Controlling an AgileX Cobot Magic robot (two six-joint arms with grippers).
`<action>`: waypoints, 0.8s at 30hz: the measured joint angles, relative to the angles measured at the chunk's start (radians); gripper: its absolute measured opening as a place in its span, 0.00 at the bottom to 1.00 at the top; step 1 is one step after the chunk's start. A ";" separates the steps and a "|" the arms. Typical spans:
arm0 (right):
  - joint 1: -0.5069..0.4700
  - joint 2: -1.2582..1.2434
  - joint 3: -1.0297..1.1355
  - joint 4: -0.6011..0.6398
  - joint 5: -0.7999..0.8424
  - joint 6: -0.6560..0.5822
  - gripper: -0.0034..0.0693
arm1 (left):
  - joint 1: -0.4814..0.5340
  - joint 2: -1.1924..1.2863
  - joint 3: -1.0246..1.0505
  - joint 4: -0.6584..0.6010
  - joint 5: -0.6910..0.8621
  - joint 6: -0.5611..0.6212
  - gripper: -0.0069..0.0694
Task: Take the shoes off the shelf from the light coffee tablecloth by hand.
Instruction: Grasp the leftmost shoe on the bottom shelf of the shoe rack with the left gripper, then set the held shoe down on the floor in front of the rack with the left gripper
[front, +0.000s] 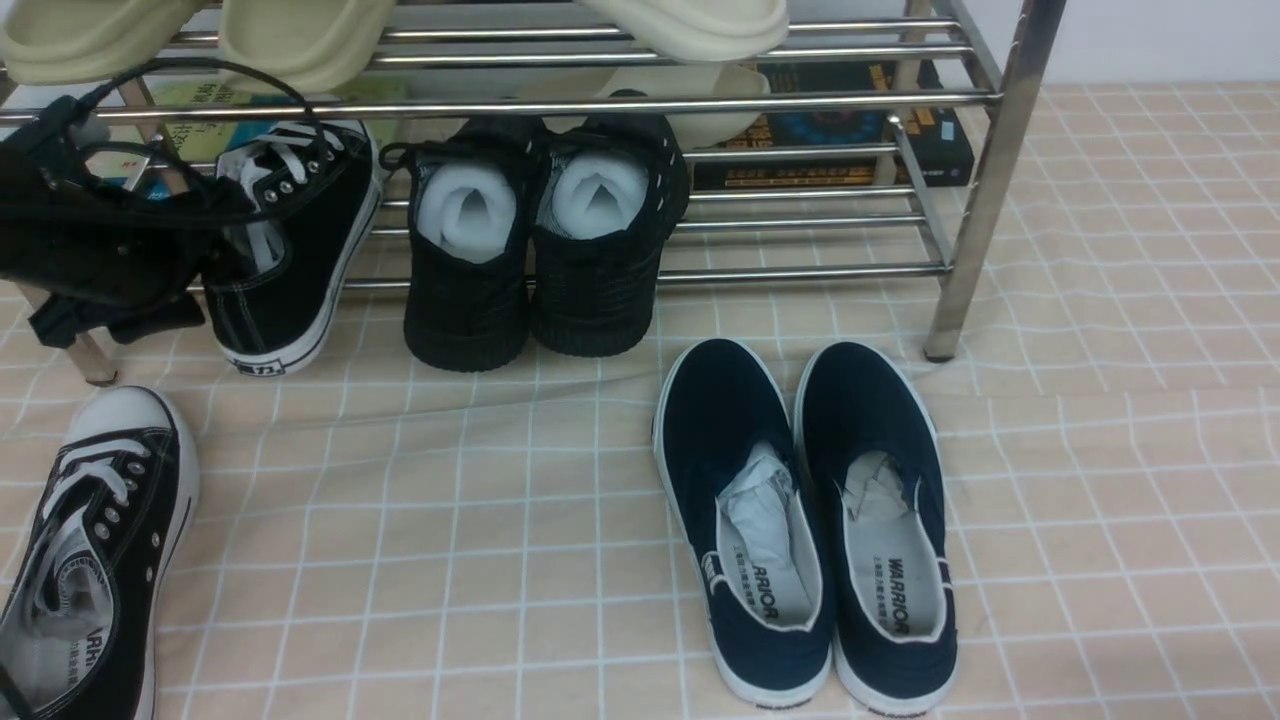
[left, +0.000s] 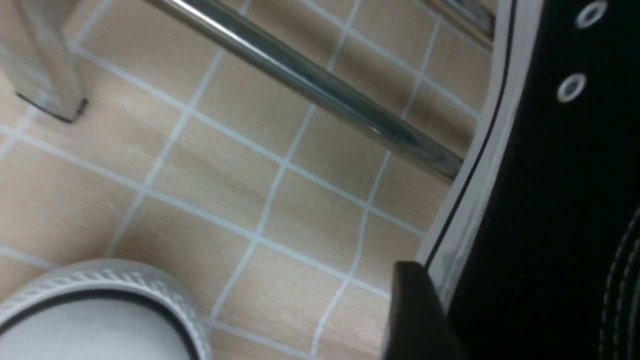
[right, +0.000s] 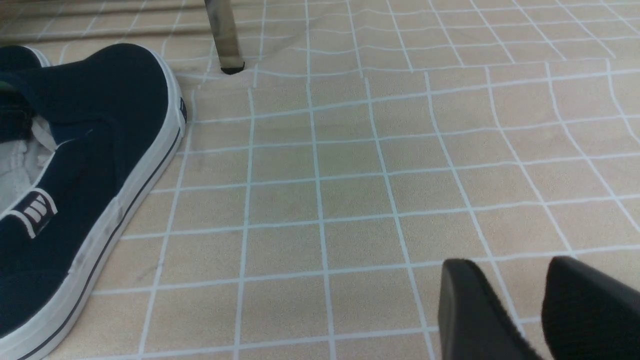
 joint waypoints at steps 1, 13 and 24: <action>0.000 0.000 0.000 0.000 0.000 0.000 0.38 | 0.000 0.001 -0.001 -0.005 0.001 0.008 0.49; 0.000 0.000 0.000 0.000 0.000 0.000 0.38 | 0.003 -0.130 0.002 0.105 0.315 -0.001 0.11; 0.000 0.000 0.000 0.000 0.000 0.000 0.38 | 0.001 -0.403 0.028 0.423 0.670 -0.203 0.11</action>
